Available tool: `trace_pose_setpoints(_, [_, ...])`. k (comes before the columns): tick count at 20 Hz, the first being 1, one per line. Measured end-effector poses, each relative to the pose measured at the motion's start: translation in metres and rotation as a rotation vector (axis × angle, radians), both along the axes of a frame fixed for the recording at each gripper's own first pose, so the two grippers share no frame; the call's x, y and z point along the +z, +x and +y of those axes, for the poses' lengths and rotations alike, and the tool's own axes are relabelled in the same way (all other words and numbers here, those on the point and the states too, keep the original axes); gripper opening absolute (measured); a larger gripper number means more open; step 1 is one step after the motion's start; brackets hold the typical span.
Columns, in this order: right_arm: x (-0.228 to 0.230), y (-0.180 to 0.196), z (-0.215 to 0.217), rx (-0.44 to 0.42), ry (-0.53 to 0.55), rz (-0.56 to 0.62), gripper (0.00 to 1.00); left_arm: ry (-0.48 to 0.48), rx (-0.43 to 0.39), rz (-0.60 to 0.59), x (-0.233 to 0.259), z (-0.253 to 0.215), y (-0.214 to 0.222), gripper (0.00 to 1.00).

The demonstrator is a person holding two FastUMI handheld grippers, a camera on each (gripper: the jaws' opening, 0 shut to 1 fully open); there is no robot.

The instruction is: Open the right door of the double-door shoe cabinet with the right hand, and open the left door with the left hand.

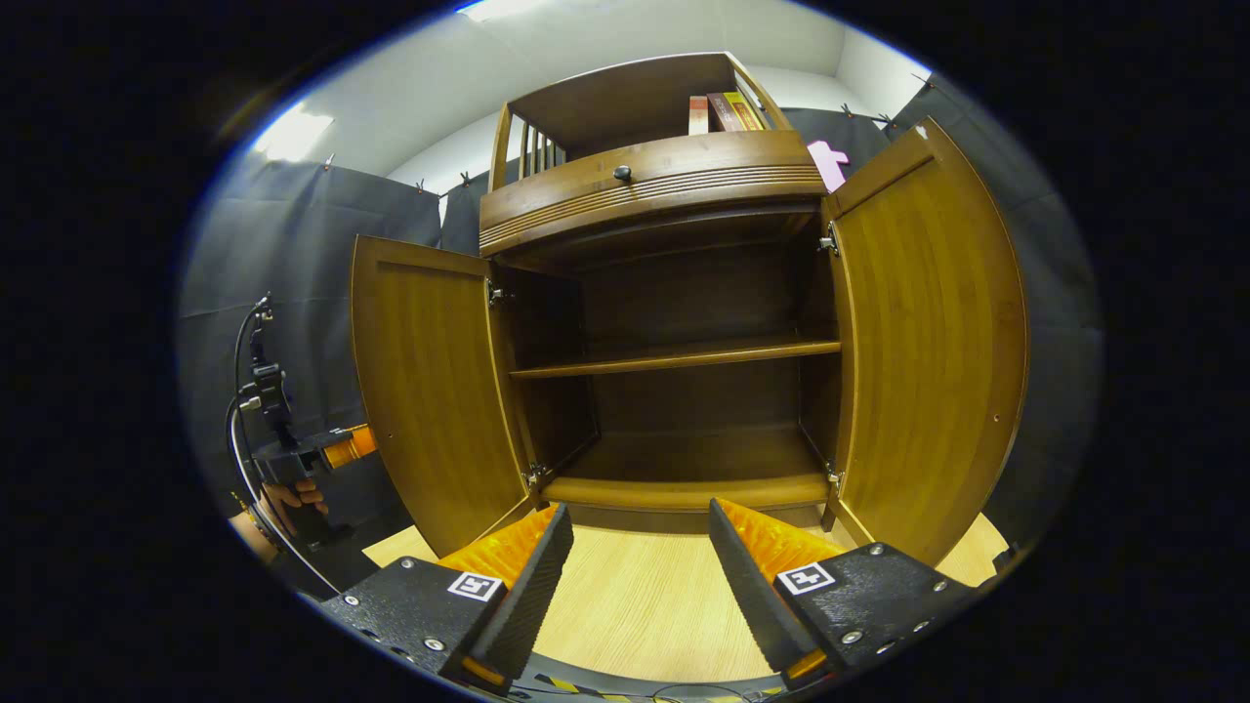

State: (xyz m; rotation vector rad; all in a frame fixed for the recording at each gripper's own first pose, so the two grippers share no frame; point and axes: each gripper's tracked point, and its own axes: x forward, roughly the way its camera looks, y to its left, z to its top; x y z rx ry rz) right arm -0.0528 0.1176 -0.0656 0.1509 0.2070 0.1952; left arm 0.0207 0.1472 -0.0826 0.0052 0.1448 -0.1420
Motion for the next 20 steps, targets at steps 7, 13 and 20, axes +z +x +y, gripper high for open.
trace_pose_setpoints(7, [0.006,-0.006,0.010,-0.014,0.006,-0.003,0.98,0.005,-0.147,0.017,0.001,0.035,0.013,0.09])
trace_pose_setpoints(13, [0.005,-0.003,0.000,-0.020,0.007,0.009,0.87,-0.052,-0.161,0.108,-0.010,0.046,-0.020,0.16])
trace_pose_setpoints(20, [0.002,0.015,-0.021,0.014,-0.014,-0.006,0.87,-0.026,-0.044,0.036,0.051,0.004,-0.082,0.02])
